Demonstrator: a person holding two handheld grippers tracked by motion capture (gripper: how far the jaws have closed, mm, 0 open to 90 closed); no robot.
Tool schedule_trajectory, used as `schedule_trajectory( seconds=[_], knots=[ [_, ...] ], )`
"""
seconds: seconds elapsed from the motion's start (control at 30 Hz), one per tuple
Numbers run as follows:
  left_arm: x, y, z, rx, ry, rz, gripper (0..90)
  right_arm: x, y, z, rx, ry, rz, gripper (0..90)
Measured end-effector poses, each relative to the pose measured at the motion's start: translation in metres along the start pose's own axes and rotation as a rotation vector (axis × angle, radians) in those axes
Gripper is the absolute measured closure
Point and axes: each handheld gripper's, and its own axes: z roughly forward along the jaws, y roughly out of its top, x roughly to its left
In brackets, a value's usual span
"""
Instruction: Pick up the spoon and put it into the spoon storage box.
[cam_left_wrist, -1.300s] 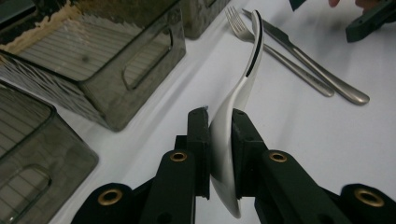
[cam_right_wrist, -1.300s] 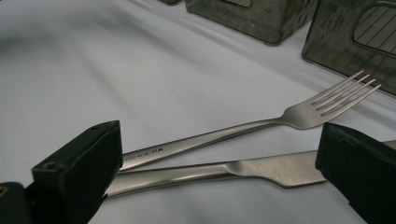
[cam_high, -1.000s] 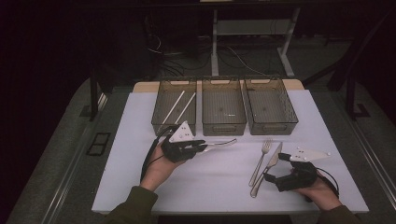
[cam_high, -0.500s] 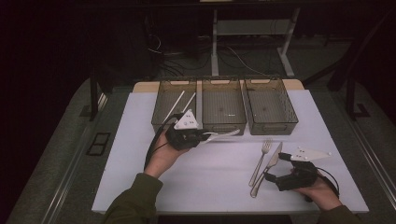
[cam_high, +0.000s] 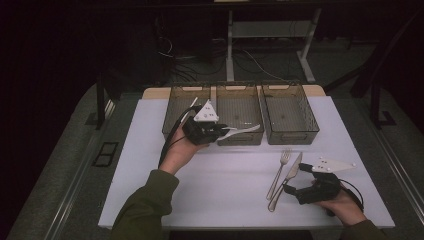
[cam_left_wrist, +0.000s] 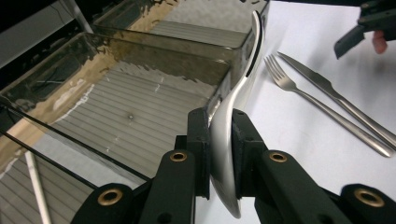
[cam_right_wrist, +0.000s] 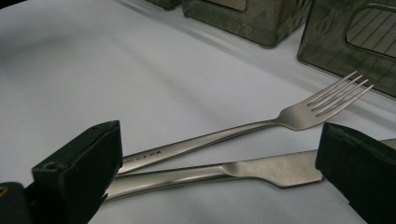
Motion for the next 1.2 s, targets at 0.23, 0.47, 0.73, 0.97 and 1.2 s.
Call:
schedule_trajectory(
  seconds=[0.23, 0.47, 0.73, 0.97, 1.2],
  knots=[
    [0.013, 0.010, 0.015, 0.013, -0.001, -0.012, 79.6, 0.000, 0.000, 0.000, 0.000, 0.000, 0.000, 0.8],
    [0.025, 0.016, 0.032, 0.035, 0.019, -0.007, 79.6, -0.001, 0.000, 0.000, -0.001, 0.000, -0.002, 0.8],
    [0.036, 0.017, 0.053, 0.091, 0.032, -0.009, 79.5, 0.000, 0.000, -0.001, -0.005, 0.002, 0.000, 0.8],
    [0.040, 0.013, 0.071, 0.150, 0.037, -0.033, 79.4, 0.000, 0.000, -0.001, -0.006, 0.003, 0.003, 0.8],
    [0.042, 0.009, 0.079, 0.196, 0.040, -0.037, 78.6, 0.000, 0.000, -0.001, -0.006, 0.003, -0.001, 0.8]
  ],
)
